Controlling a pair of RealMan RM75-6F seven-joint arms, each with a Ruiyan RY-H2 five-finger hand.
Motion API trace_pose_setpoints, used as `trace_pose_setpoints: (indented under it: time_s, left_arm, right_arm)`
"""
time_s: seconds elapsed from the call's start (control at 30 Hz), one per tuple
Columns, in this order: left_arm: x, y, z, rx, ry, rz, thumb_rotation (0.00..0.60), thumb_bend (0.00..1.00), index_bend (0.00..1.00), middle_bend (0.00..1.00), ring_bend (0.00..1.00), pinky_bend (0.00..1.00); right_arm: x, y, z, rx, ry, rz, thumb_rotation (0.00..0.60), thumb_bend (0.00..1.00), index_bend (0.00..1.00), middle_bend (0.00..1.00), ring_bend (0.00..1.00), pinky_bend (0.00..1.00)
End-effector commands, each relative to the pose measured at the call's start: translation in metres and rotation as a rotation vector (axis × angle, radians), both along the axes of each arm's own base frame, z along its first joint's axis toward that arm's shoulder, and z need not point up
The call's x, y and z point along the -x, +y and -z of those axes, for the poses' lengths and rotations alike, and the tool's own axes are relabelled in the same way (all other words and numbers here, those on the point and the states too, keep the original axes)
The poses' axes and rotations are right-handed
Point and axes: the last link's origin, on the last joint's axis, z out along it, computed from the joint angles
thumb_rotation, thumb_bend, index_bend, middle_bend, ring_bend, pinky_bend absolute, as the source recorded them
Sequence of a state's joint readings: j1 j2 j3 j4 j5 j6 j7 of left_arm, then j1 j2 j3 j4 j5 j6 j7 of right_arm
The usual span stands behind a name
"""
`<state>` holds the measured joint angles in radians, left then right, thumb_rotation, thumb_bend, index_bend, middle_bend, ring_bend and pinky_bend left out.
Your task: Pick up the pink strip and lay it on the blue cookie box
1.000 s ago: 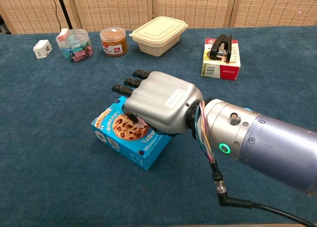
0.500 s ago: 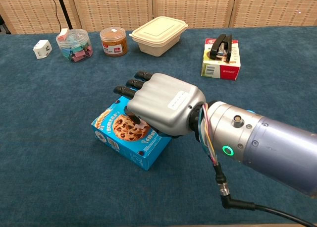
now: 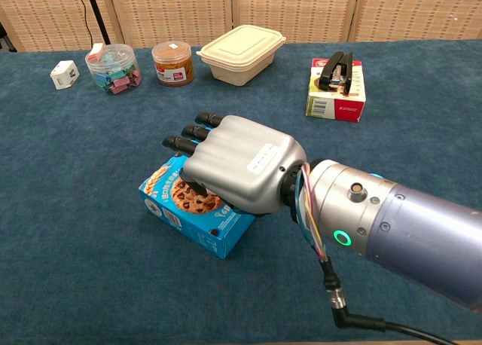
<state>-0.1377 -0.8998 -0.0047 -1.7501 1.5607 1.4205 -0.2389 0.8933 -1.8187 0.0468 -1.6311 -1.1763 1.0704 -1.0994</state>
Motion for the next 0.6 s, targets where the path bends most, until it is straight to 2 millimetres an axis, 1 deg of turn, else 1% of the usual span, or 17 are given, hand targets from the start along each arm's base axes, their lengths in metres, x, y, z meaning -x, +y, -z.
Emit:
trace_pose_setpoints:
  time_s: [0.03, 0.23, 0.6]
  left_arm:
    - [0.0002, 0.0, -0.0002, 0.0, -0.001, -0.001, 0.6, 0.27, 0.0, 0.0, 0.0, 0.0]
    - [0.0, 0.0002, 0.0001, 0.003, 0.0, 0.0, 0.6, 0.27, 0.0, 0.0, 0.0, 0.0]
    - [0.0002, 0.0008, 0.0005, 0.004, 0.001, -0.003, 0.6, 0.27, 0.0, 0.0, 0.0, 0.0]
  right_arm:
    - [-0.0004, -0.0019, -0.0012, 0.006, -0.002, 0.003, 0.6, 1.0, 0.38, 0.0, 0.0, 0.0]
    - [0.0019, -0.0071, -0.0022, 0.019, 0.013, 0.012, 0.6, 1.0, 0.38, 0.0, 0.0, 0.0]
    - [-0.0029, 0.0006, 0.0047, -0.004, 0.013, -0.008, 0.6, 1.0, 0.39, 0.0, 0.0, 0.0]
